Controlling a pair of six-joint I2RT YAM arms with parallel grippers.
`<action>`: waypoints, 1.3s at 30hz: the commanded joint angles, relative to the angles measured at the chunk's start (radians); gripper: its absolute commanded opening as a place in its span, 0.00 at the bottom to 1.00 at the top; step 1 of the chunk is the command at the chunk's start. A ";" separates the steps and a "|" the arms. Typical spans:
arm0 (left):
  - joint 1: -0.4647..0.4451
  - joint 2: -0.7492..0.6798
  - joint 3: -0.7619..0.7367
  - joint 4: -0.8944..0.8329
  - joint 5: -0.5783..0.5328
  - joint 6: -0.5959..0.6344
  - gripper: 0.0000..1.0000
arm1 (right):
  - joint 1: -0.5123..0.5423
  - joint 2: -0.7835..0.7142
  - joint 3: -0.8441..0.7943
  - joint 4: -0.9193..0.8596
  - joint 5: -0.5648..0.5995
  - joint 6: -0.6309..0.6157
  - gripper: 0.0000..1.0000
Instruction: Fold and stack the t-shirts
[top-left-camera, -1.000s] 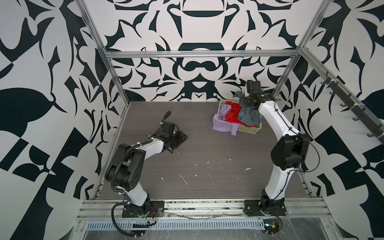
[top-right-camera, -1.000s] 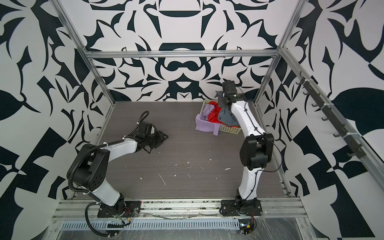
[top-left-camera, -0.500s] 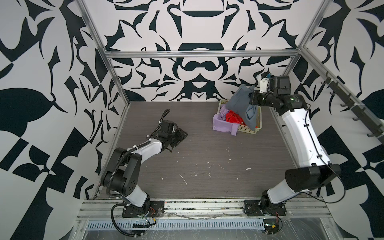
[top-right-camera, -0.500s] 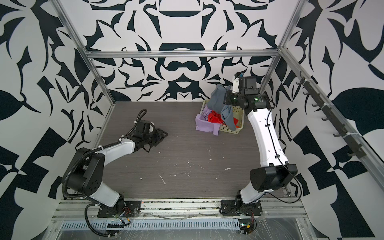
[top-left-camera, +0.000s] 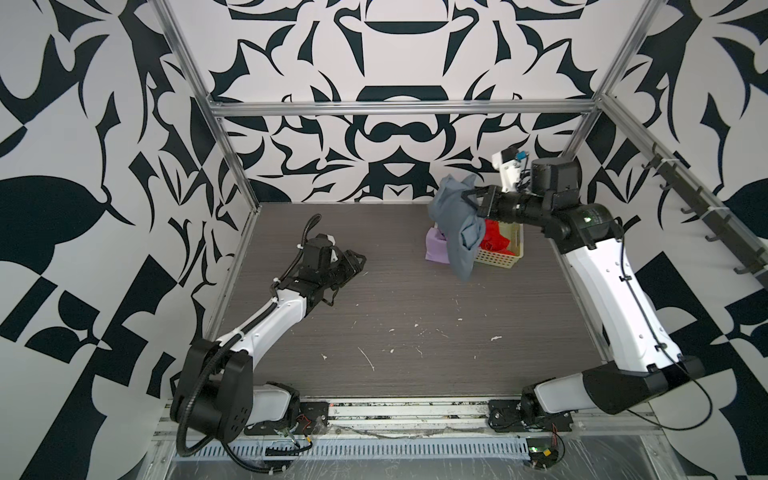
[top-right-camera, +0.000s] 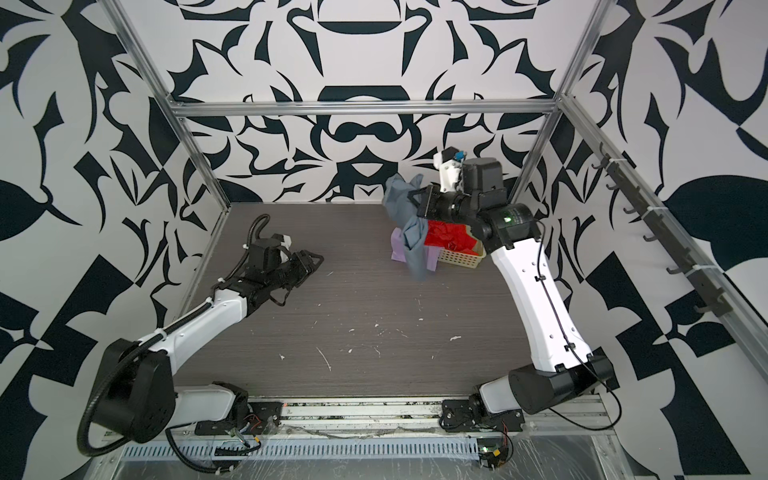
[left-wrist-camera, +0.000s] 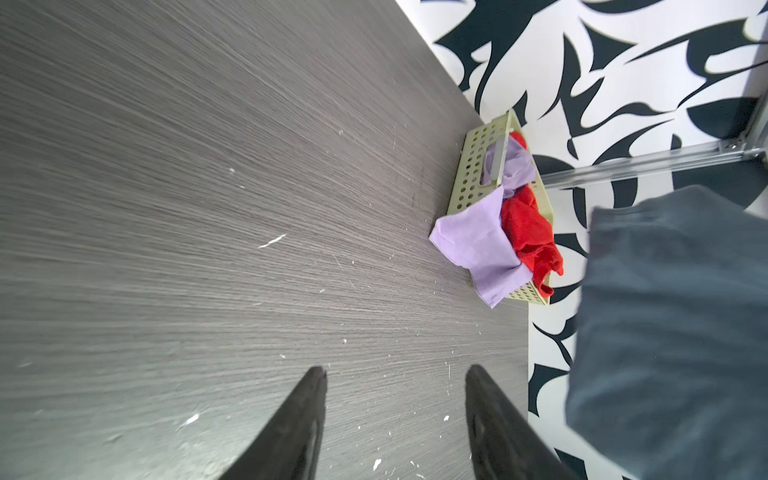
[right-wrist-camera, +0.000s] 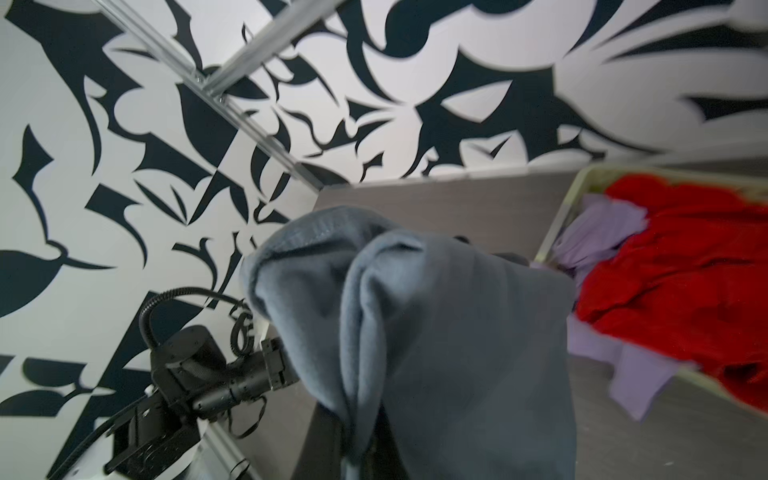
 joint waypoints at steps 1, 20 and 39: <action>0.020 -0.093 -0.031 -0.052 -0.034 0.023 0.58 | 0.077 -0.001 -0.034 0.156 -0.030 0.114 0.00; 0.038 -0.245 0.027 -0.132 -0.023 0.037 0.60 | 0.421 0.190 -0.224 0.863 -0.081 0.604 0.00; -0.086 0.254 0.209 0.010 0.036 0.013 0.59 | 0.064 0.155 -1.054 1.271 -0.049 0.741 0.00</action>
